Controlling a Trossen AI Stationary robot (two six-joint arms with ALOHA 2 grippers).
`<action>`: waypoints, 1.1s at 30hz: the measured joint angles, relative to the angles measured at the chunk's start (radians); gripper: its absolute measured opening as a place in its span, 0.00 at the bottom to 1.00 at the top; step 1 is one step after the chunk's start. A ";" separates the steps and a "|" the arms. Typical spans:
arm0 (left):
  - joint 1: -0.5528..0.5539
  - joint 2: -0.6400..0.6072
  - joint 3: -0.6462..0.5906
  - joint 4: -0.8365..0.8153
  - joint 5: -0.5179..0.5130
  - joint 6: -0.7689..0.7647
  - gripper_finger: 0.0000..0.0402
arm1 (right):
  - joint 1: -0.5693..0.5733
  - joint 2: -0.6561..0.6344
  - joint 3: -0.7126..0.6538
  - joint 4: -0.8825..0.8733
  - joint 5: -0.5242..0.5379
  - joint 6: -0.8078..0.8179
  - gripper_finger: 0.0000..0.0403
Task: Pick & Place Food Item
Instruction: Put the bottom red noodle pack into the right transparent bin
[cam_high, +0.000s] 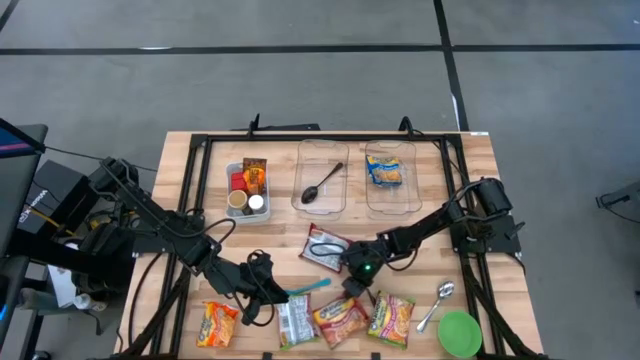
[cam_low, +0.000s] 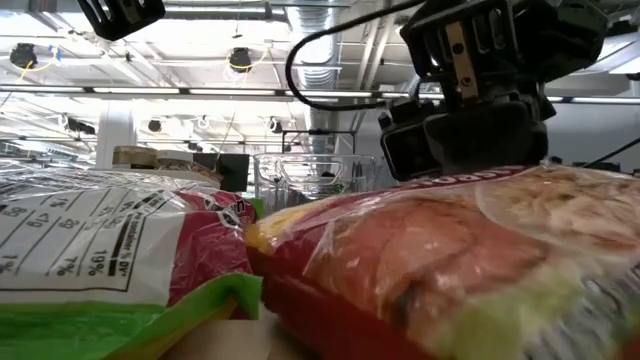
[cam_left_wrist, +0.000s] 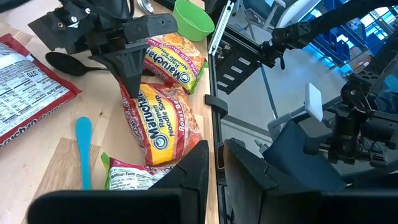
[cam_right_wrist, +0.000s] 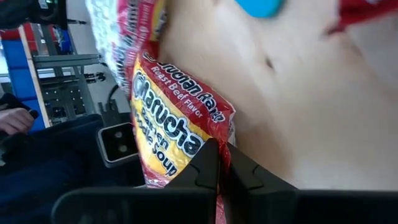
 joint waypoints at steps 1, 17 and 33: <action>0.000 0.000 0.000 0.000 0.000 0.000 0.11 | 0.000 0.000 0.007 0.000 0.000 0.000 0.00; 0.000 0.000 0.000 0.000 -0.005 0.000 0.11 | 0.000 -0.032 0.096 -0.115 0.028 -0.064 0.00; 0.000 0.000 0.000 0.000 -0.061 0.000 0.11 | 0.000 -0.388 0.096 -0.389 0.345 -0.171 0.00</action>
